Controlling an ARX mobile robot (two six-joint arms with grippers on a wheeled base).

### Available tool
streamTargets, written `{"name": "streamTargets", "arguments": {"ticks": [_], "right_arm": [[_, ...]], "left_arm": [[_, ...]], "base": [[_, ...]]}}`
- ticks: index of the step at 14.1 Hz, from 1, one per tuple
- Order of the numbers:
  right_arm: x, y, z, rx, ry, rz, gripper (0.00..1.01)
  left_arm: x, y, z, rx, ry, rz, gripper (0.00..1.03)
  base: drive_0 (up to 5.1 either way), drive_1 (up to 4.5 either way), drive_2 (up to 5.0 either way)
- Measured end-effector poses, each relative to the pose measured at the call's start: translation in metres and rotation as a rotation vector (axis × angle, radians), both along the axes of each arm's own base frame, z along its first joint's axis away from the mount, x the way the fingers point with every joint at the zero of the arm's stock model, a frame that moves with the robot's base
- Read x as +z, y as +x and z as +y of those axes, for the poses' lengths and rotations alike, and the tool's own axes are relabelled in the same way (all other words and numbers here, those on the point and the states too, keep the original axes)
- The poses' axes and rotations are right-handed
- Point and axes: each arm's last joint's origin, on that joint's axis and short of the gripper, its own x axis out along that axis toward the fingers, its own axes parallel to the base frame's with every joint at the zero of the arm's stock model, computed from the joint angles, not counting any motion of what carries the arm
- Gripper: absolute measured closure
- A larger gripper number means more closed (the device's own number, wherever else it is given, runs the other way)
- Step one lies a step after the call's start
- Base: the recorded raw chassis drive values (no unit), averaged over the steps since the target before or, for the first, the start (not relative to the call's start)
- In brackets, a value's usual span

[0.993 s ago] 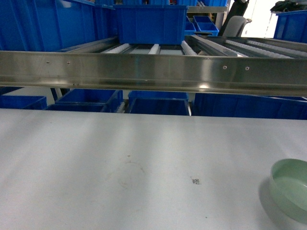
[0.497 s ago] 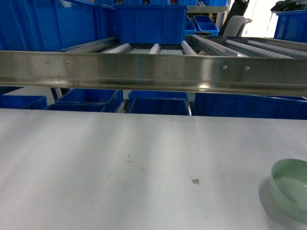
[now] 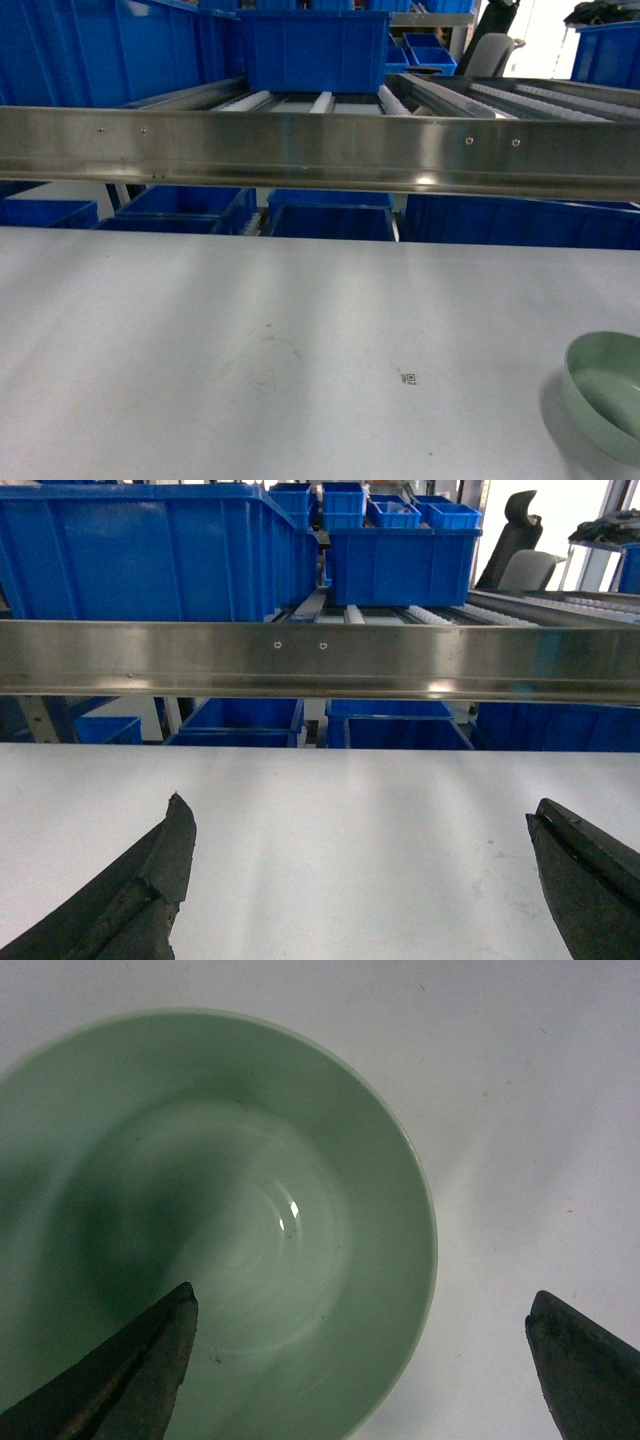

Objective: Place green bowl on second shelf with right arm

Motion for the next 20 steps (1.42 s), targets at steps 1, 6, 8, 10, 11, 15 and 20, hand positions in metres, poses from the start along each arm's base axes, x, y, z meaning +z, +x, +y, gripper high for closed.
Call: {"name": "streamTargets", "arguments": {"ticks": [1, 6, 8, 10, 11, 15, 20], "right_arm": [[-0.004, 0.001, -0.006, -0.013, 0.009, 0.011, 0.03], [-0.013, 0.013, -0.019, -0.031, 0.033, 0.026, 0.03], [-0.015, 0.016, -0.015, -0.019, 0.033, 0.031, 0.03], [-0.015, 0.017, -0.011, -0.011, 0.033, 0.031, 0.10], [-0.016, 0.017, -0.010, -0.010, 0.032, 0.026, 0.17], [-0.026, 0.011, -0.005, -0.018, 0.037, 0.052, 0.69], [-0.026, 0.007, 0.005, -0.026, 0.073, 0.037, 0.99]], "left_arm": [[0.000, 0.000, 0.000, 0.000, 0.000, 0.000, 0.05], [0.000, 0.000, 0.000, 0.000, 0.000, 0.000, 0.05], [0.000, 0.000, 0.000, 0.000, 0.000, 0.000, 0.05], [0.000, 0.000, 0.000, 0.000, 0.000, 0.000, 0.05], [0.000, 0.000, 0.000, 0.000, 0.000, 0.000, 0.05], [0.000, 0.000, 0.000, 0.000, 0.000, 0.000, 0.05], [0.000, 0.000, 0.000, 0.000, 0.000, 0.000, 0.05]], "base": [[0.0, 0.00, 0.0], [0.0, 0.00, 0.0], [0.0, 0.00, 0.0], [0.0, 0.00, 0.0], [0.0, 0.00, 0.0], [0.0, 0.00, 0.0], [0.0, 0.00, 0.0]]}}
